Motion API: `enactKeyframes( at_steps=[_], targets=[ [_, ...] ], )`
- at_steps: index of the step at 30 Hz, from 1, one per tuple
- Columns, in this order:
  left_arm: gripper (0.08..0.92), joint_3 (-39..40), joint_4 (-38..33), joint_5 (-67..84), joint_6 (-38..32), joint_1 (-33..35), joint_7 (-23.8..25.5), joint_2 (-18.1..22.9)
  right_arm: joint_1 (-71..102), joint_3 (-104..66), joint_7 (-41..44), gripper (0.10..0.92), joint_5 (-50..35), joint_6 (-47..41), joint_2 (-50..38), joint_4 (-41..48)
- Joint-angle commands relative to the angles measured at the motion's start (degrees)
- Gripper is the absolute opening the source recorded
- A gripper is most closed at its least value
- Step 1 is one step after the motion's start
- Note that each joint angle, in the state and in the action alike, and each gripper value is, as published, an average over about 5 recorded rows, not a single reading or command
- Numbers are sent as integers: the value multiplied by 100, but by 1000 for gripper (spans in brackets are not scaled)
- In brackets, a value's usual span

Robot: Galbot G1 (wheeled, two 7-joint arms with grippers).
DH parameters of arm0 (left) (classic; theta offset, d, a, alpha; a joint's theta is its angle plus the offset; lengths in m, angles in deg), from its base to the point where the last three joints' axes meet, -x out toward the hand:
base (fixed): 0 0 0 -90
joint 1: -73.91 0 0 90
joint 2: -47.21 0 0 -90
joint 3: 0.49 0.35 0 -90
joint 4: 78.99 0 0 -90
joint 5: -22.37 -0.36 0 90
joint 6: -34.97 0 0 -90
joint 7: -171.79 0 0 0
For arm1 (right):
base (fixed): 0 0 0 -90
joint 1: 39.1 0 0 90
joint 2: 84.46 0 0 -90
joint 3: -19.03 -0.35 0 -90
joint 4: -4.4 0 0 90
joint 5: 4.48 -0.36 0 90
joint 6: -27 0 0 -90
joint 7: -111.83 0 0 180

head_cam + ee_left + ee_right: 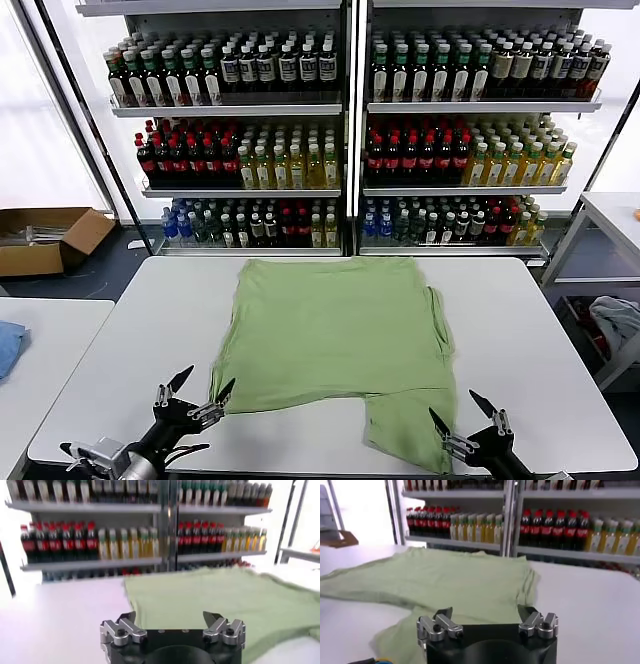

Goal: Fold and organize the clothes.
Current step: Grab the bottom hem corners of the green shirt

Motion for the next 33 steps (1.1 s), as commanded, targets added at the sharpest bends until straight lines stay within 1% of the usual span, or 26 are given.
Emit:
enactKeyframes(
  at_steps=[1,3,6,9,11,14,19,25,29,31,33],
  targets=[
    [823,391,251,5,565,-152,-379,-216,355,169,-199,823,56,-344,-179,-124],
    [823,405,315,29,592,-198,-410,-227,371,194,-197,823,58,-349,-163,-124],
    [823,425,427,69,630,-273,-443,-236,376,241,-204,801,60,-360,-145,-105],
    [823,434,509,77,646,-317,-440,-238,333,304,-274,732,64,-381,-124,-58],
    [823,440,544,81,654,-330,-432,-240,289,355,-323,671,67,-401,-113,-13],
    [792,457,606,78,655,-338,-416,-236,215,446,-383,585,87,-415,-100,81],
    [654,503,701,58,584,-311,-414,-181,140,558,-424,437,160,-359,-36,208],
    [481,546,585,-34,538,-226,-447,-122,136,582,-427,264,158,-246,12,220],
    [368,677,500,-539,328,-92,-442,-122,123,594,-402,152,148,-139,39,238],
    [307,748,425,-723,237,-37,-445,-120,112,593,-351,117,139,-24,55,246],
    [255,768,337,-738,221,-13,-479,-111,113,566,-247,107,133,174,69,245]
  ],
)
